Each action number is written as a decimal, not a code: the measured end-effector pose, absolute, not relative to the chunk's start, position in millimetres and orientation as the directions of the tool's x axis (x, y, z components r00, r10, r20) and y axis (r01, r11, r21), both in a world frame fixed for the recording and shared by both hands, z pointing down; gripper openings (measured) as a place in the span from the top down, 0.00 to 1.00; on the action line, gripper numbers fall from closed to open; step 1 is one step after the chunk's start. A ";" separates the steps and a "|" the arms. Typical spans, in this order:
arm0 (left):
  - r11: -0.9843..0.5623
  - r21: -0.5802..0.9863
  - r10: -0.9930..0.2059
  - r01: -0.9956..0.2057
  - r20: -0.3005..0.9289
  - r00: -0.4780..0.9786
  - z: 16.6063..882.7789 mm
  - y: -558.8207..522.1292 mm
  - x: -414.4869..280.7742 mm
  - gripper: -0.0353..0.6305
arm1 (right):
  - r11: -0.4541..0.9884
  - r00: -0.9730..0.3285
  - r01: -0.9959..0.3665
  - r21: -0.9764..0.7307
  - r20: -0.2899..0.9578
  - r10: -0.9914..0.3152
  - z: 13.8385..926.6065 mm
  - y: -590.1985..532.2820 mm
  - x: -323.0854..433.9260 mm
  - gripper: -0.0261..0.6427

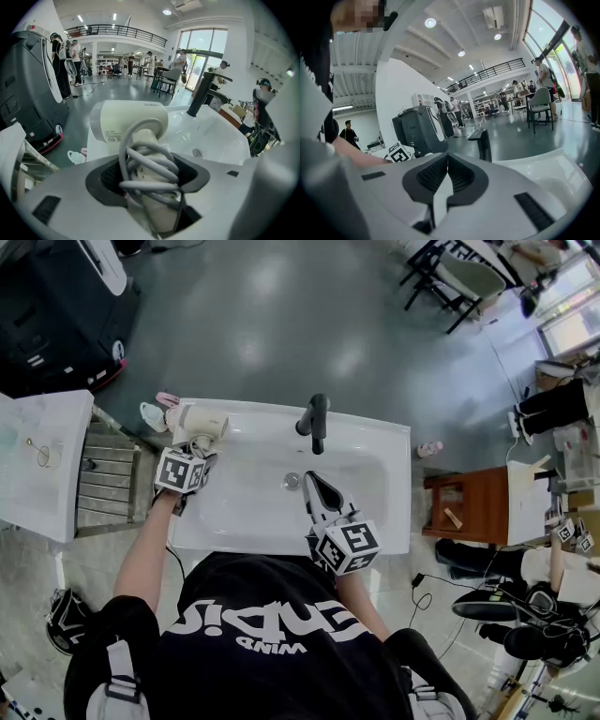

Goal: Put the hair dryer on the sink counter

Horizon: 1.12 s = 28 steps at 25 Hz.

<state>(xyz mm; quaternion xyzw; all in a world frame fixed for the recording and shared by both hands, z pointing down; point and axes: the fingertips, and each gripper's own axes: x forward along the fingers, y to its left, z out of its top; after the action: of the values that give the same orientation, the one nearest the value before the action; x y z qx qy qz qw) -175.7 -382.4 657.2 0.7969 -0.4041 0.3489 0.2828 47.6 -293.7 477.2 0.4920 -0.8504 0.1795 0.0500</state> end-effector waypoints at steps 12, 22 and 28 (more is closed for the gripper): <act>-0.509 0.160 -0.459 -0.846 0.781 0.424 657.7 -385.2 -176.9 0.50 | 0.446 -0.505 -0.857 -0.258 0.254 -0.825 476.1 -294.0 51.4 0.93; -0.496 0.209 -0.455 -0.843 0.765 0.457 650.6 -387.6 -172.5 0.39 | 0.449 -0.510 -0.854 -0.263 0.249 -0.824 475.9 -294.0 56.3 0.93; -0.474 0.183 -0.508 -0.861 0.742 0.438 637.5 -388.5 -176.2 0.38 | 0.452 -0.513 -0.852 -0.265 0.245 -0.823 475.5 -290.1 56.6 0.93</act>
<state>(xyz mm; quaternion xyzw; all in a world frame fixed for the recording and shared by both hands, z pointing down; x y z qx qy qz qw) -176.2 -388.5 637.5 0.7995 -0.4280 0.3130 0.2823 56.6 -290.1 475.5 0.4919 -0.8511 0.1790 0.0406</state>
